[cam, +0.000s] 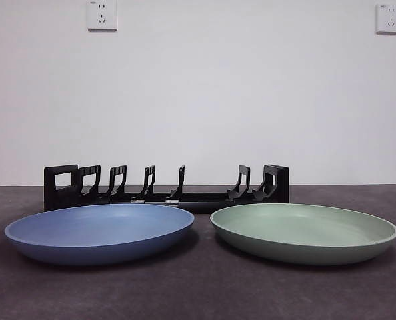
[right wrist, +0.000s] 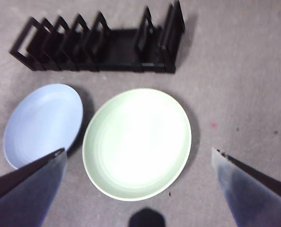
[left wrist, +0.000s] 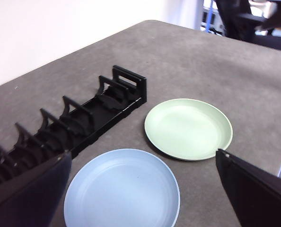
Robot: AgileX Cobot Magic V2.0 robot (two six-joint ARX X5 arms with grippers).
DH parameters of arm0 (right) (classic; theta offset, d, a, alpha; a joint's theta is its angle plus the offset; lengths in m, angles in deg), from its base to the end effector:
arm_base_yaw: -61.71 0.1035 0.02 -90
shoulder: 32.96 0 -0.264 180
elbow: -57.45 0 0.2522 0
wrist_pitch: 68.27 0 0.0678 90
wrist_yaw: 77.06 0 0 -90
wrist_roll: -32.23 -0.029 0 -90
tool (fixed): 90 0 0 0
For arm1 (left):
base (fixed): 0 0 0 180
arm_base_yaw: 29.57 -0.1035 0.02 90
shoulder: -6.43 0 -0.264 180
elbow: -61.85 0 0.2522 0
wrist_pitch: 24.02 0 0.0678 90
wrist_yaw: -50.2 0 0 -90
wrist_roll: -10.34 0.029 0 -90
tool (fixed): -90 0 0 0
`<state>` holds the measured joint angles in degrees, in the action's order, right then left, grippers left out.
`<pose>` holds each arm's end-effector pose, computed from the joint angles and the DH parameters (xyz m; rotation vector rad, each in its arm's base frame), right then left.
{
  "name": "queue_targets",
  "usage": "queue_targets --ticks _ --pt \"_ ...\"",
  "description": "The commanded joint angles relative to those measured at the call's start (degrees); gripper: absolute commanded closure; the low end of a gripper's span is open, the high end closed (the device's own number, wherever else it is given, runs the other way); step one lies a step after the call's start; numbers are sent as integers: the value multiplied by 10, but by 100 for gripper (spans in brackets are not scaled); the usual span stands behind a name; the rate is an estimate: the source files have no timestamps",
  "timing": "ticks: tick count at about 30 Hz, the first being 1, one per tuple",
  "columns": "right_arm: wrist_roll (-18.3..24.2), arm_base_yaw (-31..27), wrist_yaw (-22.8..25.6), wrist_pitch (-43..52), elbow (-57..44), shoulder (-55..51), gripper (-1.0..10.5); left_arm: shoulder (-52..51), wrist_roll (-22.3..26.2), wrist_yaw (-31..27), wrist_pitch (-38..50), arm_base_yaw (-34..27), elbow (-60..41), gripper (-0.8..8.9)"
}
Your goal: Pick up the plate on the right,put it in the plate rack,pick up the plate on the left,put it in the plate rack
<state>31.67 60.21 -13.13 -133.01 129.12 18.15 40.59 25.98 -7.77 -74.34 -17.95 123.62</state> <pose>0.1580 0.0086 0.3321 0.1943 0.7565 0.4036 0.1049 -0.0373 0.3330 0.1843 0.2940 -0.8001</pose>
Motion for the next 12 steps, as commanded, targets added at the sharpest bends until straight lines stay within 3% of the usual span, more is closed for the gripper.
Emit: queue_targets --ticks 1,7,12 --pt "-8 6 2 3 1 54 424 8 43 -5 15 20 2 212" --pt "-3 33 12 13 1 196 426 24 79 -6 35 59 2 212" --pt "-2 57 64 38 1 293 426 36 92 -33 36 85 2 212"
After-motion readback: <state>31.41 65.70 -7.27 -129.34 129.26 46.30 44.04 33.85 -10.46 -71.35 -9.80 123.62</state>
